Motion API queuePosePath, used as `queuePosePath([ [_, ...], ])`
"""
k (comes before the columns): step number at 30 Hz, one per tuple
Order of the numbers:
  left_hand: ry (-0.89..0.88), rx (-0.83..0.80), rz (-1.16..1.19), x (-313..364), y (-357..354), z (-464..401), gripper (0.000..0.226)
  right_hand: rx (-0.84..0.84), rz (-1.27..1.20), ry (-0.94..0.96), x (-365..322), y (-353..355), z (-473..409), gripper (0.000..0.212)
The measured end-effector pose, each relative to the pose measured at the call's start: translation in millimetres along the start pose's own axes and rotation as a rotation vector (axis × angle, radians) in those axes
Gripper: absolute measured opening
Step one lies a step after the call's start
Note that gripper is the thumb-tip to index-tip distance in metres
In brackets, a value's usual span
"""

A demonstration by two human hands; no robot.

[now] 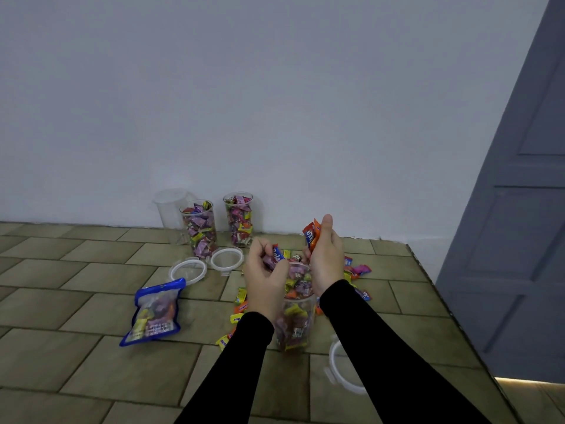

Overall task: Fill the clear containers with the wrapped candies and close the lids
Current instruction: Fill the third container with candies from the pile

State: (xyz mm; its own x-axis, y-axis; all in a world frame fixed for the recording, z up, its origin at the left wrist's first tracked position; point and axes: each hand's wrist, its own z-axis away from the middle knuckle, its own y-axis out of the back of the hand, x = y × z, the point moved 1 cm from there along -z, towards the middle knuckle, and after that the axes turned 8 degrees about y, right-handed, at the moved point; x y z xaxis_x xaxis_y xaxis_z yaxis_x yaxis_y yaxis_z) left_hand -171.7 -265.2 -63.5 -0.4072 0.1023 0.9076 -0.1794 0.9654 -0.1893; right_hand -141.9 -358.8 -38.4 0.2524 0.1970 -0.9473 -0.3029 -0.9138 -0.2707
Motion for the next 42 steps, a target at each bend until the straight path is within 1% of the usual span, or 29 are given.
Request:
queuePosePath([
  [3,-0.001,-0.002,0.02,-2,0,-1,0.016,0.002,-0.001,-0.002,-1,-1,-1,0.046],
  [5,0.015,0.008,0.024,-3,0,-2,0.021,0.005,0.002,0.001,-1,-2,-1,0.046],
  [10,0.041,0.011,0.136,-5,0,-2,0.03,0.005,0.012,-0.003,0,-1,-1,0.043],
  [13,0.078,0.063,0.175,-11,2,-1,0.025,0.007,0.013,-0.002,0,-1,-1,0.044],
  [15,0.112,0.08,0.151,-20,4,-1,0.019,0.01,0.008,-0.004,0,0,-1,0.043],
  [17,0.212,0.052,0.102,-36,7,-1,0.026,0.011,-0.003,-0.005,-1,0,0,0.043],
  [18,0.33,0.035,0.135,-42,8,-1,0.033,0.012,-0.011,-0.007,-2,0,0,0.043],
  [20,0.594,-0.009,0.26,-48,6,3,0.057,0.01,-0.032,-0.007,-2,0,1,0.042],
  [21,0.644,-0.049,0.3,-51,6,5,0.066,0.005,-0.037,-0.005,-2,0,1,0.042],
  [22,0.648,-0.076,0.311,-52,5,6,0.072,-0.003,-0.035,-0.004,-2,0,1,0.041],
  [24,0.627,-0.086,0.331,-53,4,7,0.077,-0.016,-0.029,-0.015,-2,0,1,0.041],
  [28,0.626,-0.072,0.306,-54,5,3,0.078,-0.028,-0.056,-0.073,-4,0,1,0.041],
  [31,0.629,-0.082,0.292,-56,6,1,0.079,-0.05,-0.052,-0.081,-2,-1,0,0.039],
  [36,0.627,-0.098,0.313,-58,6,-2,0.077,-0.085,-0.07,-0.049,-4,-2,2,0.026],
  [38,0.641,-0.111,0.303,-56,7,-2,0.077,-0.093,-0.096,-0.033,-6,-3,2,0.029],
  [40,0.684,-0.139,0.332,-55,6,-1,0.079,-0.101,-0.068,-0.005,-7,-3,0,0.031],
  [42,0.677,-0.14,0.329,-55,6,-2,0.079,-0.109,-0.032,0.015,-8,-3,-2,0.033],
])
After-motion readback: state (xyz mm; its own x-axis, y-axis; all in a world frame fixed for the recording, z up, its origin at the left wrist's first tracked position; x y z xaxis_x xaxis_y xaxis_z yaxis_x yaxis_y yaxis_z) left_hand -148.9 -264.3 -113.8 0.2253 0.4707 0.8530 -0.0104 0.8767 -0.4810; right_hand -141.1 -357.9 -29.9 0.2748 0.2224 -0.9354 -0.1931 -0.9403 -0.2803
